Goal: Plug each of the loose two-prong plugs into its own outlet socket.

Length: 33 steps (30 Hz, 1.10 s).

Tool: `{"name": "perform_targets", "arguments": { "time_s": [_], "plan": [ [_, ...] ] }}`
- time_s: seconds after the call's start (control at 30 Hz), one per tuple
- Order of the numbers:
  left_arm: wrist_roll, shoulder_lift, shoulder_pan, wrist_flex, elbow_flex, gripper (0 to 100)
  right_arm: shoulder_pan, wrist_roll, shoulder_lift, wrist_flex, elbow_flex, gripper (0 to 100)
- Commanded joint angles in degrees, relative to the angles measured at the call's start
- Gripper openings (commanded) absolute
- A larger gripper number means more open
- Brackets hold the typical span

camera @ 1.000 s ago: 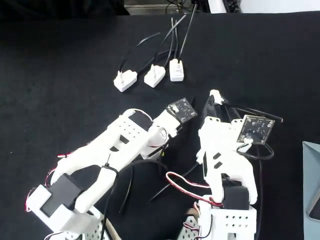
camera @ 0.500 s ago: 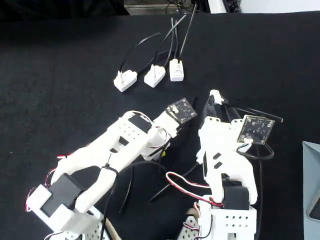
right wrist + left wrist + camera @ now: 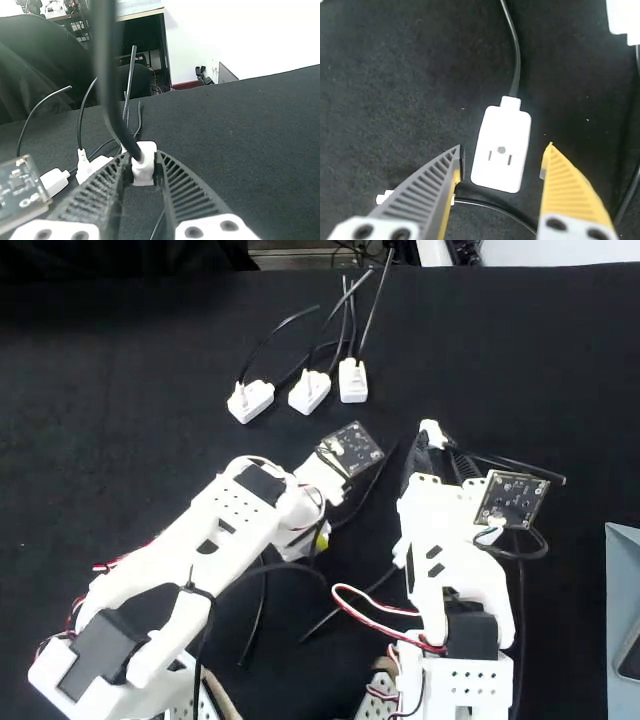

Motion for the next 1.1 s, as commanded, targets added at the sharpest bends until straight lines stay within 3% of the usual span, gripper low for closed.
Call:
{"name": "perform_targets", "arguments": {
  "time_s": [0.0, 0.3, 0.53, 0.73, 1.07],
  "plan": [
    [-0.4, -1.7, 1.8, 0.4, -0.3, 26, -0.7, -0.1, -0.3, -1.1, -2.9, 1.3],
    [-0.6, 0.2, 4.6, -0.3, 3.3, 26, -0.7, -0.1, -0.3, -1.1, -2.9, 1.3],
    [-2.6, 10.9, -1.2, -2.6, 0.7, 26, -0.6, -0.1, -0.3, -1.1, -2.9, 1.3],
    [-2.9, 10.9, 1.1, -0.5, -2.0, 14, -0.6, -0.1, -0.2, -1.1, -2.9, 1.3],
    [-2.9, 1.8, 2.5, 0.8, -1.5, 7, -0.6, -0.1, -0.2, -1.1, -2.9, 1.3]
  ]
}}
